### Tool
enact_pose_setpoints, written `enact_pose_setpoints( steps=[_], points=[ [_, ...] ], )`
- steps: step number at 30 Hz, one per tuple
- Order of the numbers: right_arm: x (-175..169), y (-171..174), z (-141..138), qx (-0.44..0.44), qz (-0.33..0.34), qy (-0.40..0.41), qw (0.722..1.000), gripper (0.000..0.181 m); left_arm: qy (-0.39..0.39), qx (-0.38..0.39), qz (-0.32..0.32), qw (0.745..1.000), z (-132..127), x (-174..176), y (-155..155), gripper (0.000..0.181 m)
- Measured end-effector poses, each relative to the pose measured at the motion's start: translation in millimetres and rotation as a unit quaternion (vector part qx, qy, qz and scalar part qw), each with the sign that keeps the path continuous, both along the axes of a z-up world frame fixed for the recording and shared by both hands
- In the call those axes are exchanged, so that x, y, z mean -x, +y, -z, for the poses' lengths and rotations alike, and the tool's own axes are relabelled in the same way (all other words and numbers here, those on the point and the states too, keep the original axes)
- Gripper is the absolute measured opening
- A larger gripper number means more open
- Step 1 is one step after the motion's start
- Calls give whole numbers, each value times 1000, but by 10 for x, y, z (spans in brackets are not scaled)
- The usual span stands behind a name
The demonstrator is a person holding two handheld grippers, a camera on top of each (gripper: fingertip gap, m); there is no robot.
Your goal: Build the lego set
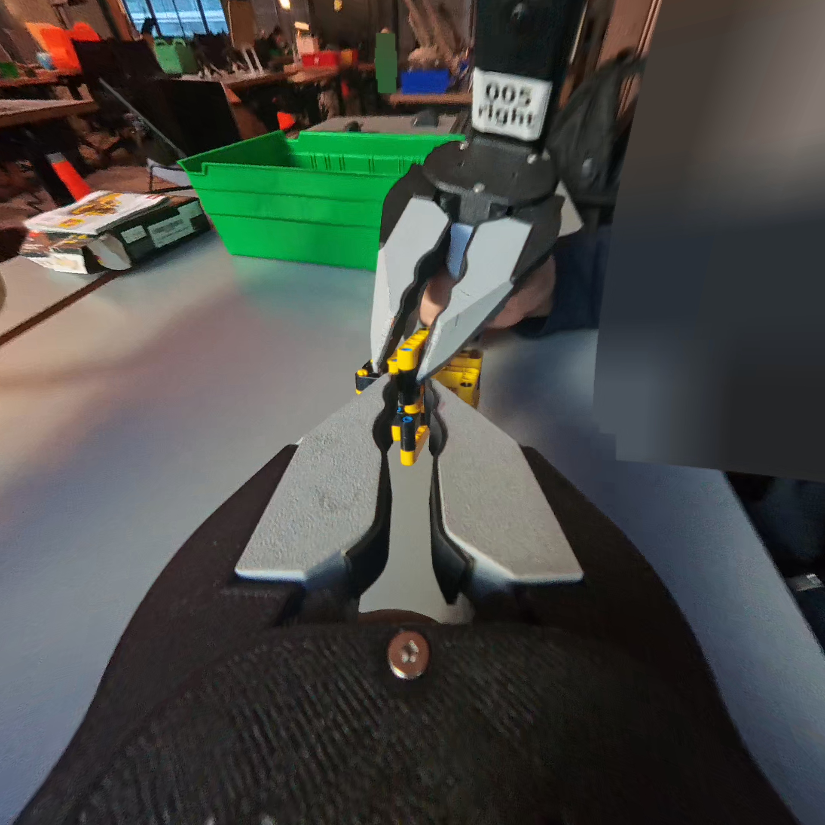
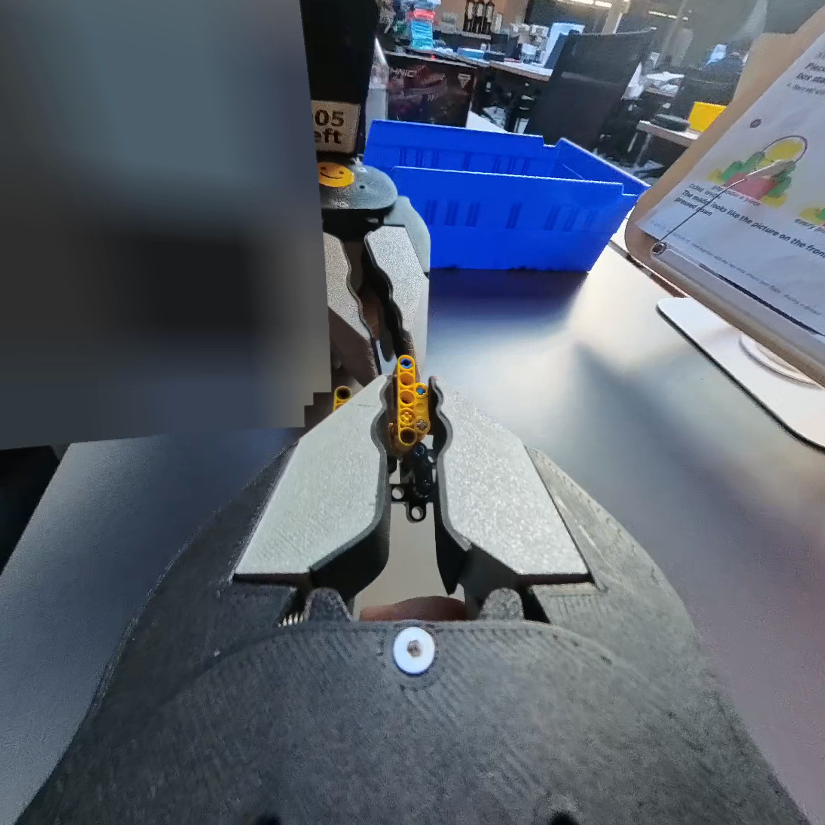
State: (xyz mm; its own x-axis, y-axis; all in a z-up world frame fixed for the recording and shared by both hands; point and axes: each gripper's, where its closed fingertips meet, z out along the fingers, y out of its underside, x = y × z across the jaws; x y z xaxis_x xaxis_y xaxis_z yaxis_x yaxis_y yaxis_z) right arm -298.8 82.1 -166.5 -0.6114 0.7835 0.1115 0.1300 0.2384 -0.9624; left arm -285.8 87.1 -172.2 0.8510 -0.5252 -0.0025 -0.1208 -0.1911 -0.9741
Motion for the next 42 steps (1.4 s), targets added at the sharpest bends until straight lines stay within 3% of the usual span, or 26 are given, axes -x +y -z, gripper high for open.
enact_pose_setpoints(
  steps=[5, 10, 14, 19, 22, 24, 26, 31, 35, 38, 42],
  points=[
    [-38, -30, -4, 114, -54, -60, 990, 12, -45, 7, 29, 999, -33, -37, -30, 7],
    [38, 0, -67, 206, -51, -78, 974, 12, -68, -4, 1, 998, -87, 48, 1, 5],
    [16, 22, -111, 109, -20, -13, 994, 11, -131, 14, 11, 991, -123, 41, 6, 3],
    [-56, 73, -145, 90, -25, -5, 996, 6, -149, 27, 15, 988, -112, 27, 8, 3],
    [-35, 151, -39, -7, 19, 5, 1000, 12, -155, 47, -8, 987, -62, 84, 39, 3],
    [-31, 155, -13, -79, 52, 30, 995, 15, -164, 63, -33, 984, -18, 145, 67, 3],
    [27, 184, 7, -123, 98, 40, 987, 5, -178, 72, -47, 980, 1, 178, 83, 3],
    [141, 219, 140, -184, 147, 31, 971, 15, -197, 86, -73, 974, 35, 193, 113, 4],
    [205, 226, 232, -210, 171, 27, 962, 7, -206, 96, -76, 971, 57, 188, 126, 3],
    [223, 244, 210, -238, 185, 48, 952, 6, -193, 93, -82, 973, 62, 195, 136, 2],
    [239, 267, 221, -228, 186, 33, 955, 6, -21, 65, -96, 993, 132, 203, 149, 6]
  ],
)
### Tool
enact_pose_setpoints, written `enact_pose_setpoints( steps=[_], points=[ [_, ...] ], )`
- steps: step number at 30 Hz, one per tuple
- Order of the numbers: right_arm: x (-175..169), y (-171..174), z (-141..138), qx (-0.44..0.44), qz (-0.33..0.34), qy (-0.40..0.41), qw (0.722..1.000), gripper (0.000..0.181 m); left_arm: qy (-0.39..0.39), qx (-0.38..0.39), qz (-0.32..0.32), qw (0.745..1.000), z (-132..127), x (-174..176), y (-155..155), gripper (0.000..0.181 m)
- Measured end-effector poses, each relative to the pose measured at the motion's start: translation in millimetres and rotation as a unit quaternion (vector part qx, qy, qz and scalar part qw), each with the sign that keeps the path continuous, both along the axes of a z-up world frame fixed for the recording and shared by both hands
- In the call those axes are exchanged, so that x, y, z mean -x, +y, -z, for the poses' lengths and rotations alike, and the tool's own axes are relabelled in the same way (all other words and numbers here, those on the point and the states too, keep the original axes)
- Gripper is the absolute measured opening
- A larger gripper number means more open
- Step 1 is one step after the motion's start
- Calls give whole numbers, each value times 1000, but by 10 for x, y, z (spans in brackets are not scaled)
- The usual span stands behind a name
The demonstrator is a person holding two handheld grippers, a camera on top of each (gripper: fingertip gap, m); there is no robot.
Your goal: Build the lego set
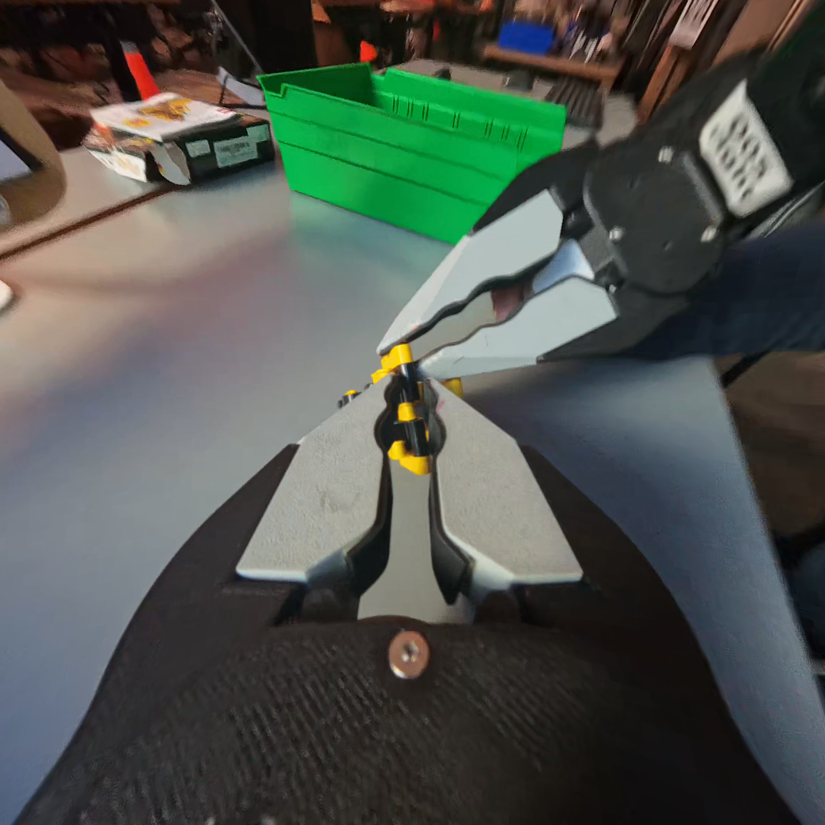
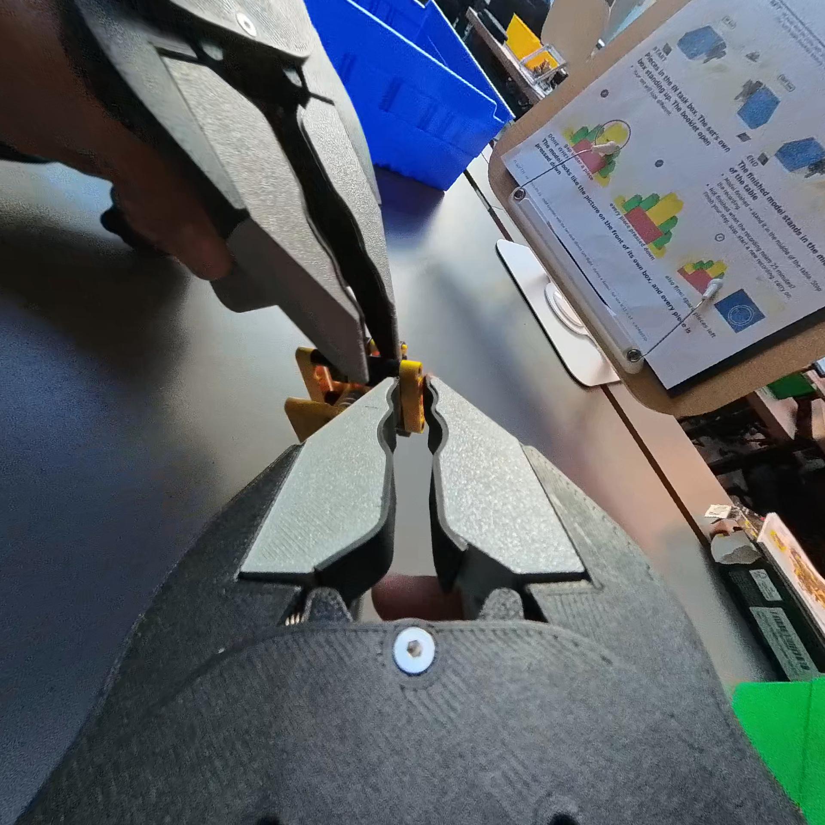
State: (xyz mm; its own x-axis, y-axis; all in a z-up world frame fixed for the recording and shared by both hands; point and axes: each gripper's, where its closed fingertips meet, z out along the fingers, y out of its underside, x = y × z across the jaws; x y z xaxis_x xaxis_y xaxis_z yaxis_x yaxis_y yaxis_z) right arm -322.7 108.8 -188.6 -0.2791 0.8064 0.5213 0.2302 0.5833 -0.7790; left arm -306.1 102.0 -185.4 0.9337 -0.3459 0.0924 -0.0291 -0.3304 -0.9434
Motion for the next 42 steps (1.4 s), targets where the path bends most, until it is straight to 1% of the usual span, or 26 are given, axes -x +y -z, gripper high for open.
enact_pose_setpoints(
  steps=[2, 4, 6, 10, 12, 14, 17, 18, 20, 21, 23, 24, 27, 28, 29, 33, 36, 38, 40, 42],
  points=[
    [7, 23, 17, -14, 8, -2, 1000, 6, 68, 1, -1, 998, 40, -33, 6, 17],
    [-4, -15, 15, -28, 3, 0, 1000, 6, 117, -8, -10, 993, 46, 10, 16, 6],
    [-15, -17, 21, -52, 4, 1, 999, 6, 131, -4, -4, 991, 73, 5, 19, 6],
    [-21, 11, 27, -52, 9, -4, 999, 5, 169, -17, -13, 985, 105, 6, 72, 7],
    [-30, 21, 48, -59, 4, -8, 998, 5, 169, -17, -7, 986, 126, 1, 92, 7],
    [-41, 23, 41, -94, 2, 0, 996, 6, 147, -5, 0, 989, 137, -14, 80, 6],
    [-41, 29, -146, -114, 21, 45, 992, 5, 24, -35, -13, 999, -43, -21, 63, 5],
    [-35, 36, -190, -120, 26, 57, 991, 5, 0, -45, -22, 999, -91, -17, 64, 4],
    [-23, 57, -224, -117, 34, 69, 990, 5, -24, -51, -38, 998, -126, -2, 81, 4],
    [-20, 69, -259, -87, 35, 72, 993, 5, -44, -58, -41, 996, -160, -2, 90, 4],
    [-4, 97, -311, 26, 27, 61, 997, 5, -104, -69, -46, 991, -233, 6, 110, 4],
    [8, 114, -319, 67, 25, 56, 996, 4, -115, -71, -51, 990, -241, 20, 123, 4],
    [33, 223, -384, 131, 36, 63, 989, 4, -104, -68, -58, 991, -222, 25, 145, 4],
    [36, 219, -381, 157, 24, 53, 986, 4, -102, -74, -57, 990, -239, 19, 144, 4],
    [49, 202, -320, 162, 12, 38, 986, 5, -104, -69, -58, 991, -225, 25, 146, 4],
    [49, 167, -240, 129, -16, 28, 991, 9, -98, -51, -47, 993, -176, 16, 150, 4],
    [65, 161, -216, 138, -27, 19, 990, 15, -117, -45, -47, 991, -170, 56, 156, 4],
    [1, 138, -200, 122, -49, 7, 991, 18, -116, -45, -45, 991, -169, 75, 153, 3],
    [-42, 242, -117, 91, -32, -4, 995, 21, -111, -39, -49, 992, -151, 88, 149, 4],
    [-85, 232, -27, 96, -42, -23, 994, 20, -114, -34, -54, 991, -137, 111, 155, 3]
  ],
)
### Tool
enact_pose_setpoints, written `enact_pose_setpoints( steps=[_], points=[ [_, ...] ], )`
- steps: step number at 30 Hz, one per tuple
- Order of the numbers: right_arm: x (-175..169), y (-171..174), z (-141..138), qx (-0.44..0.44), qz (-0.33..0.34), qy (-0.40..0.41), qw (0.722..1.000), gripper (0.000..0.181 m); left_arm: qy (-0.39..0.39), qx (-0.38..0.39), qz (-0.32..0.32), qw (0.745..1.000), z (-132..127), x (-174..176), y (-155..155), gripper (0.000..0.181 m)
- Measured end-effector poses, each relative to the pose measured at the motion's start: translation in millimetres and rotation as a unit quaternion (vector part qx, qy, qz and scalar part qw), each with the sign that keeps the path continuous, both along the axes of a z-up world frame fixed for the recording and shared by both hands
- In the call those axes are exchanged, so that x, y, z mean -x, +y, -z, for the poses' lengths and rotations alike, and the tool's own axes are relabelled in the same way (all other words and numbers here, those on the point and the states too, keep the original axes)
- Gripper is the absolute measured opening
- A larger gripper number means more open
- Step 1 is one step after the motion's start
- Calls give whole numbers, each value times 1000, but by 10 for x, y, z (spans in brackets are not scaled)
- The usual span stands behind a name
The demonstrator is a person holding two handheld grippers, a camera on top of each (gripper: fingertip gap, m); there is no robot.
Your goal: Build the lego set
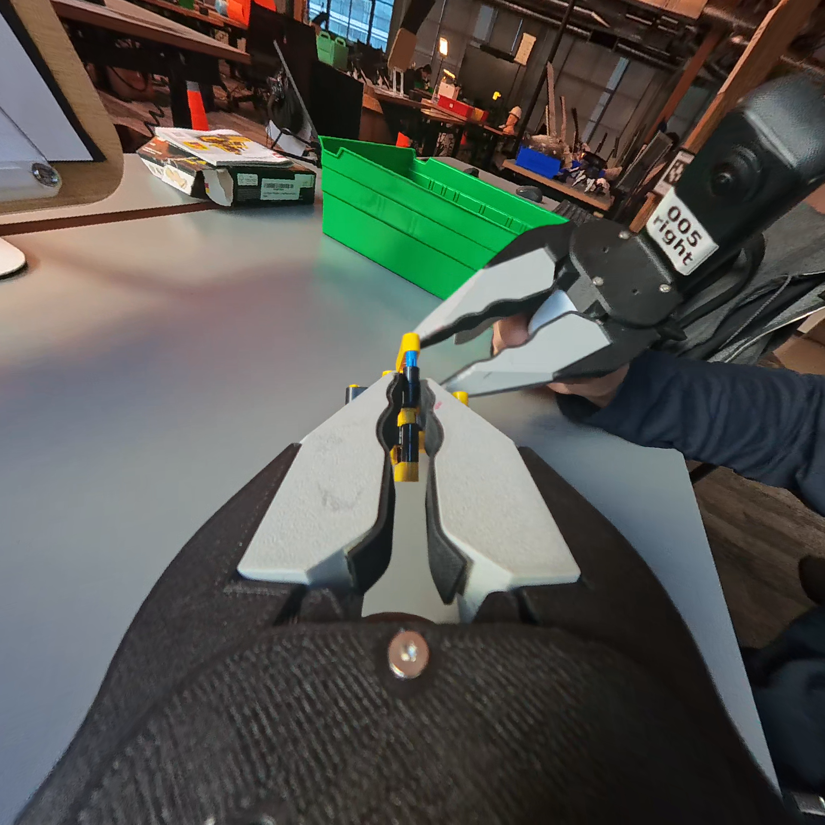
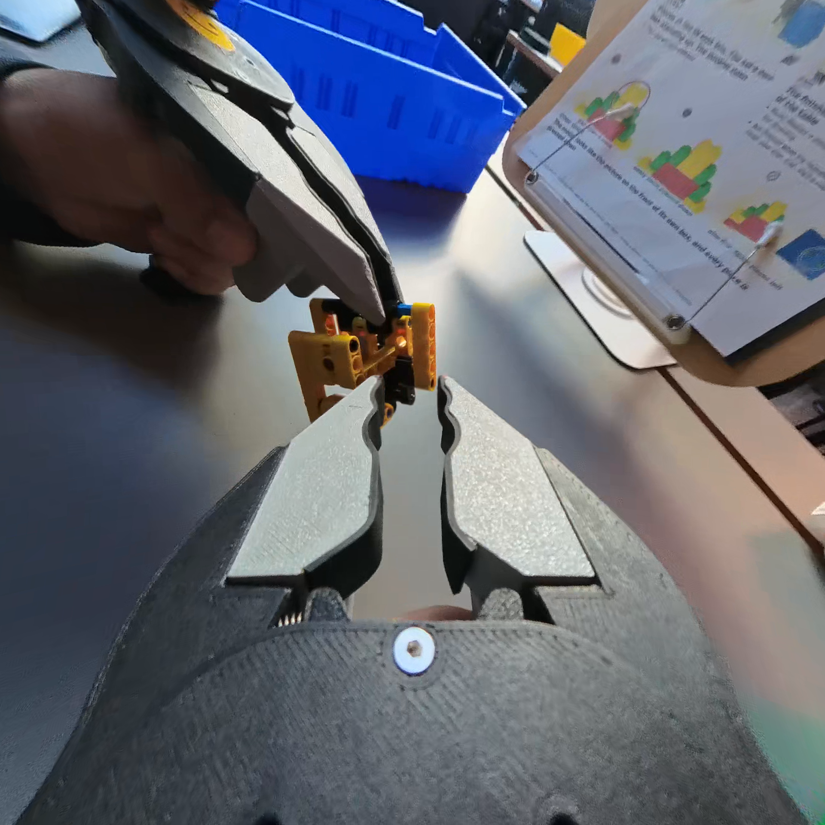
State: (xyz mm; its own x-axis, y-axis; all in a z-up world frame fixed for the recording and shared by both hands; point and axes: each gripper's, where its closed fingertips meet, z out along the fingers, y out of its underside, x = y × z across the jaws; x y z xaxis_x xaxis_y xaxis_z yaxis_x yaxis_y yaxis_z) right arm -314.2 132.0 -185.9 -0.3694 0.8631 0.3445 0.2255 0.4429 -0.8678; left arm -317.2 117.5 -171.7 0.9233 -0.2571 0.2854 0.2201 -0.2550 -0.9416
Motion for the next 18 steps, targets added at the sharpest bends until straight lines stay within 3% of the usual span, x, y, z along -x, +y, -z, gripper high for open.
enact_pose_setpoints(
  steps=[7, 12, 18],
  points=[
    [46, 16, 57, 8, -1, -14, 1000, 7, -11, 23, 16, 1000, 59, -26, 14, 3],
    [-112, -215, 199, 73, -112, -64, 989, 7, -42, 37, 152, 987, 68, -169, -126, 4],
    [-76, -244, 160, 119, -117, -74, 983, 13, -66, 7, 191, 979, -38, -117, -191, 4]
  ],
)
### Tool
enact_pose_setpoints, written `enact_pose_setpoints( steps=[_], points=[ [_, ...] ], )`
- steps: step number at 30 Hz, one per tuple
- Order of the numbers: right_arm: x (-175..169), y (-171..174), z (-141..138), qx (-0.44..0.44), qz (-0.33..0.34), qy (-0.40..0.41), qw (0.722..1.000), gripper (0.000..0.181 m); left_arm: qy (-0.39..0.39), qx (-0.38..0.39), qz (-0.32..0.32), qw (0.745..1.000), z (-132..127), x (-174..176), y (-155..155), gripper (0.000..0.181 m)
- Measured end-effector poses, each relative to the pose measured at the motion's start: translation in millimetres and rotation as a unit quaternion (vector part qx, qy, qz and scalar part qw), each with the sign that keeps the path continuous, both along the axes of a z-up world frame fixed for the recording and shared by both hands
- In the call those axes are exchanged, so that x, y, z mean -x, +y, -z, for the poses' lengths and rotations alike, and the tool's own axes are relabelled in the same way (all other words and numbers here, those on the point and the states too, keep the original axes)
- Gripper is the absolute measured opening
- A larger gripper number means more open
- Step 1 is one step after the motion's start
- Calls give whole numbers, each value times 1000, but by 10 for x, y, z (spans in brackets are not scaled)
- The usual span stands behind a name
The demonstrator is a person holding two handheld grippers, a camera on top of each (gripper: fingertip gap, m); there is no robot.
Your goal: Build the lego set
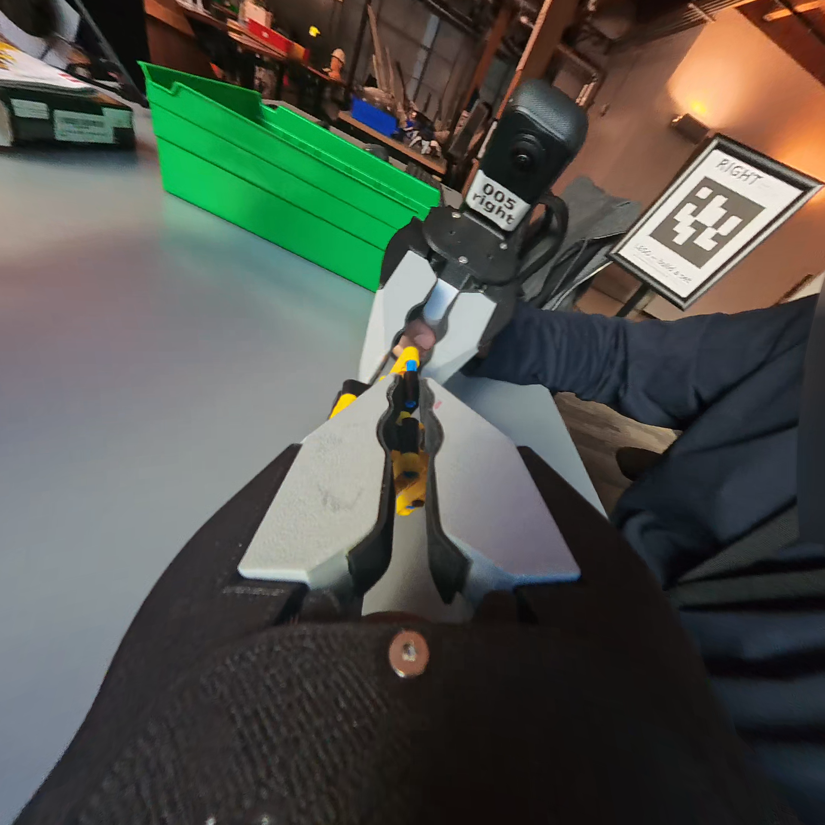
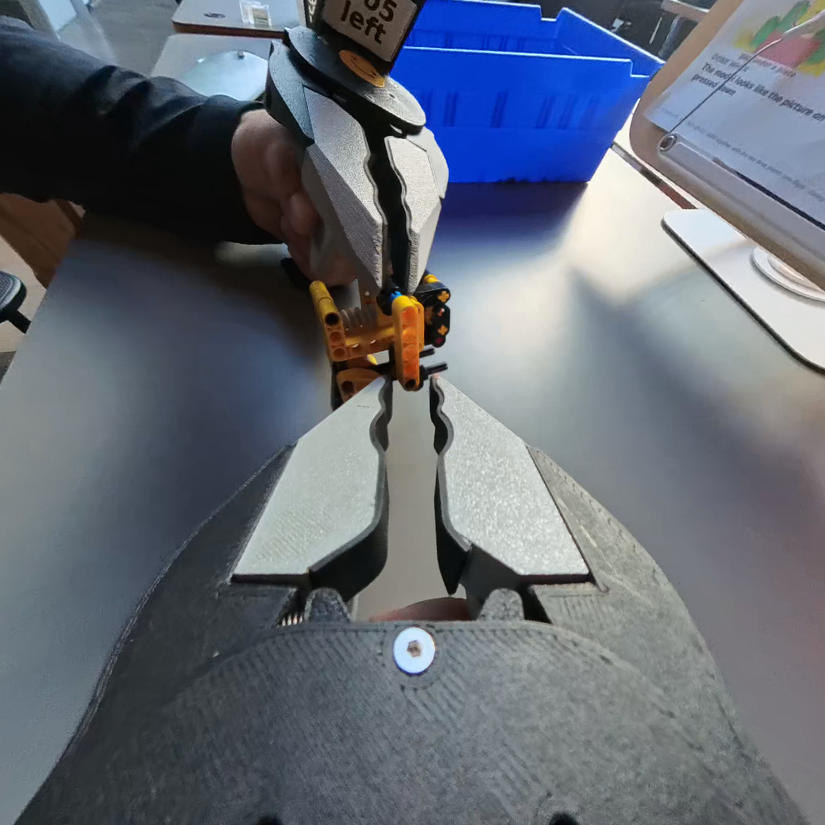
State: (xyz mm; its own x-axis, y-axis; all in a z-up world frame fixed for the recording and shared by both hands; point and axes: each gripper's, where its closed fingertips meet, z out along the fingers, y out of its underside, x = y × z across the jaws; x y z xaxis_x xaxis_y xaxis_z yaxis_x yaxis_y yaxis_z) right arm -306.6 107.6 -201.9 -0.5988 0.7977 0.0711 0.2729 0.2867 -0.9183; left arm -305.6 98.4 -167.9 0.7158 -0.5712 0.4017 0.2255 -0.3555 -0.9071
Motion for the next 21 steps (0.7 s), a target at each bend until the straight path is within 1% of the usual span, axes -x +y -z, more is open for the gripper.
enact_pose_setpoints(
  steps=[2, 3, 6, 8, 10, 12, 14, 17, 18, 19, 21],
  points=[
    [-2, -42, 14, -8, -7, 0, 1000, 13, -1, -9, 7, 1000, -26, -47, -10, 4],
    [-9, -65, 32, -18, -11, -1, 1000, 8, -1, -10, 13, 1000, -26, -78, -17, 4],
    [-33, -96, 88, -57, -15, 4, 998, 6, 6, 1, 12, 1000, 6, -77, -12, 4],
    [-41, -68, 140, -43, -10, -28, 999, 5, 31, 6, -3, 999, 43, -7, -8, 5],
    [-48, -41, 178, -25, -4, -56, 998, 6, 80, 17, -22, 996, 97, 96, -26, 21],
    [-55, -37, 191, -9, -1, -73, 997, 5, 144, 35, -41, 988, 182, 194, -65, 27],
    [-61, -46, 230, 7, 2, -101, 995, 5, 195, 32, -50, 979, 195, 190, -111, 29],
    [-42, -56, 253, 36, 17, -129, 991, 5, 254, -2, -42, 966, 112, 1, -160, 23],
    [-49, -80, 250, 51, 13, -138, 989, 5, 279, -7, -35, 960, 124, -71, -174, 23],
    [-57, -106, 238, 65, 7, -144, 987, 5, 306, 0, -28, 952, 182, -126, -185, 22],
    [-59, -135, 205, 89, 2, -148, 985, 4, 360, 29, -31, 932, 363, -124, -172, 24]
  ],
)
